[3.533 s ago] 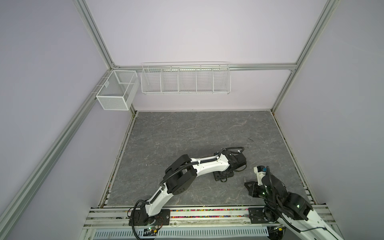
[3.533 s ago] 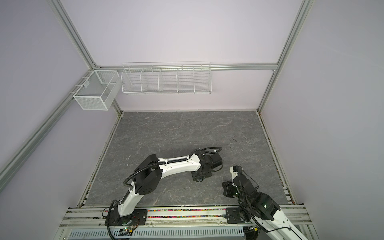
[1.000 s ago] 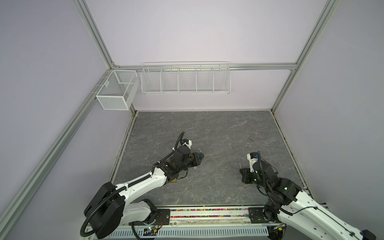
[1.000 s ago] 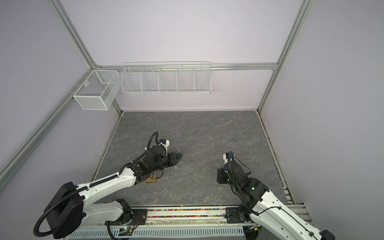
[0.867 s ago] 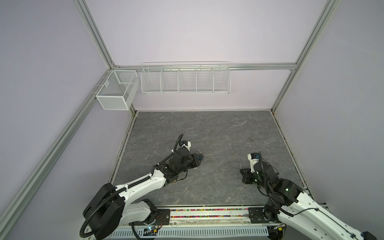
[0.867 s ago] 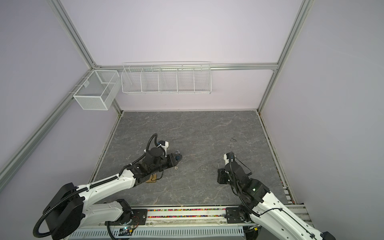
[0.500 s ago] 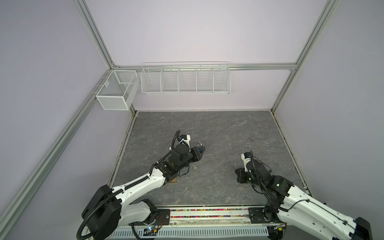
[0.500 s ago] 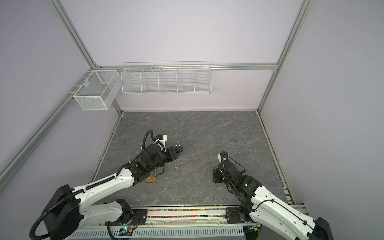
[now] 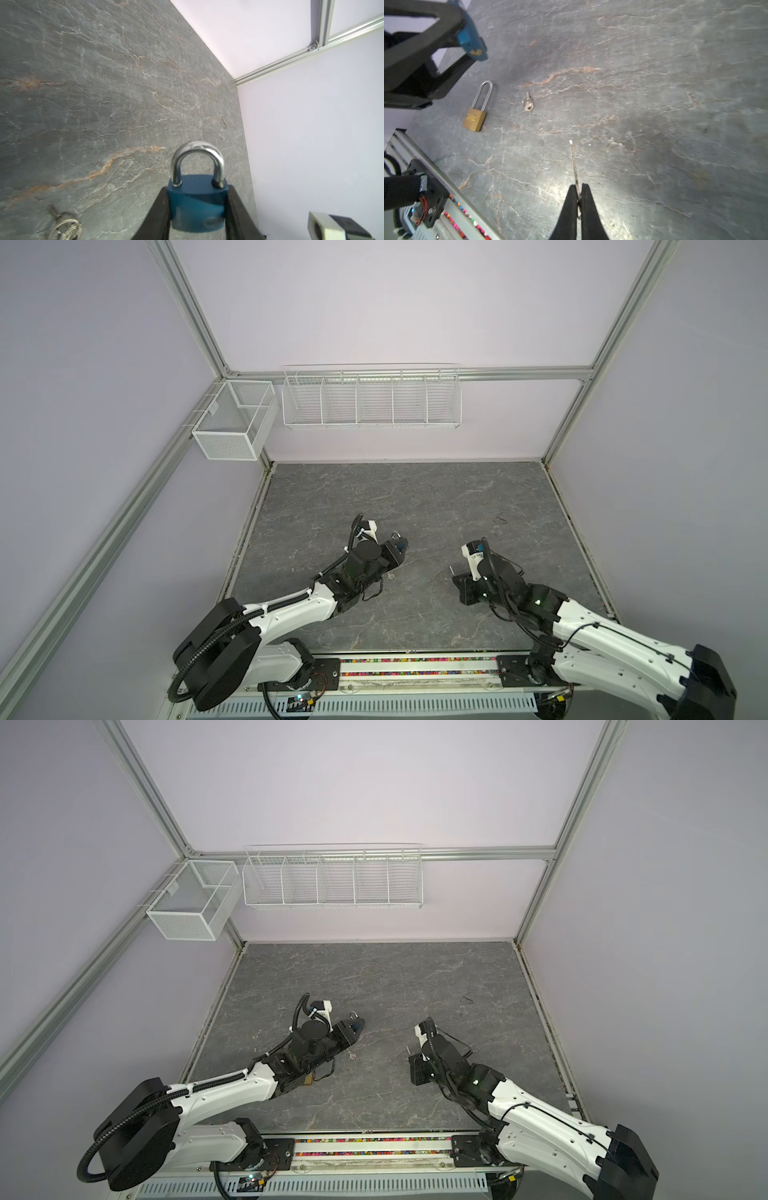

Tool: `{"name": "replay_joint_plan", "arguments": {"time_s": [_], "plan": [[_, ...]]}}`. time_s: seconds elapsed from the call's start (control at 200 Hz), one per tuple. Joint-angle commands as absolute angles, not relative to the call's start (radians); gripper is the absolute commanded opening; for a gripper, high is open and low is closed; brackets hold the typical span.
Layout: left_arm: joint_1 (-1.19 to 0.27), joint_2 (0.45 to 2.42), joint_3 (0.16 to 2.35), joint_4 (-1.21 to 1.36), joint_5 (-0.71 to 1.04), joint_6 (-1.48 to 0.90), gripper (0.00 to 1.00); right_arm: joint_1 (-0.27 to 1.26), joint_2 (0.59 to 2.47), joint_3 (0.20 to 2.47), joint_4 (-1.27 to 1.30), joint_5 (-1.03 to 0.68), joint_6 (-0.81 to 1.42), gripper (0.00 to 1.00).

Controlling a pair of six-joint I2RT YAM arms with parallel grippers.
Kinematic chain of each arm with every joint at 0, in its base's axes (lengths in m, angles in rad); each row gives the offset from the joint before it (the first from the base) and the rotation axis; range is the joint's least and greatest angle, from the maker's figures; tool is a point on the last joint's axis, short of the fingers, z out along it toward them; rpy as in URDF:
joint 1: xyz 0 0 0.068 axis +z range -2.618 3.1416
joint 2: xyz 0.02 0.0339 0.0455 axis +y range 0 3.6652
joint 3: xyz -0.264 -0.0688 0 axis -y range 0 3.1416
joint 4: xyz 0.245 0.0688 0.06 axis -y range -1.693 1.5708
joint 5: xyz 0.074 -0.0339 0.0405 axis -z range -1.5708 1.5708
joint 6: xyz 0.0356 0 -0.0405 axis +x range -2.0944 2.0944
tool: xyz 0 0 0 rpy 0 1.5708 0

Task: Unlock with the key
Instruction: 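Bring the blue padlock and the key toward each other with both grippers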

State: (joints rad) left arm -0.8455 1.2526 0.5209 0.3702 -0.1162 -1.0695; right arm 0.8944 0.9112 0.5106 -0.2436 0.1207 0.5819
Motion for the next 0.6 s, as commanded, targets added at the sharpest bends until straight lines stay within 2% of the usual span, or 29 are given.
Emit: {"name": "replay_joint_plan", "arguments": {"time_s": [0.0, 0.185, 0.37, 0.595], "plan": [[-0.851, 1.218, 0.503, 0.424, -0.157, -1.134, 0.00, 0.942, 0.965, 0.551, -0.121, 0.071, 0.539, 0.07], [-0.863, 1.220, 0.505, 0.470, -0.101, -1.136, 0.00, 1.012, 1.068, 0.605, -0.034, 0.054, 0.495, 0.07], [-0.902, 1.231, 0.491, 0.537, -0.056, -1.092, 0.00, 1.012, 1.202, 0.725, -0.123, 0.110, 0.502, 0.07], [-0.911, 1.189, 0.458, 0.536, -0.059, -1.092, 0.00, 1.008, 1.244, 0.783, -0.156, 0.148, 0.520, 0.07]]}}
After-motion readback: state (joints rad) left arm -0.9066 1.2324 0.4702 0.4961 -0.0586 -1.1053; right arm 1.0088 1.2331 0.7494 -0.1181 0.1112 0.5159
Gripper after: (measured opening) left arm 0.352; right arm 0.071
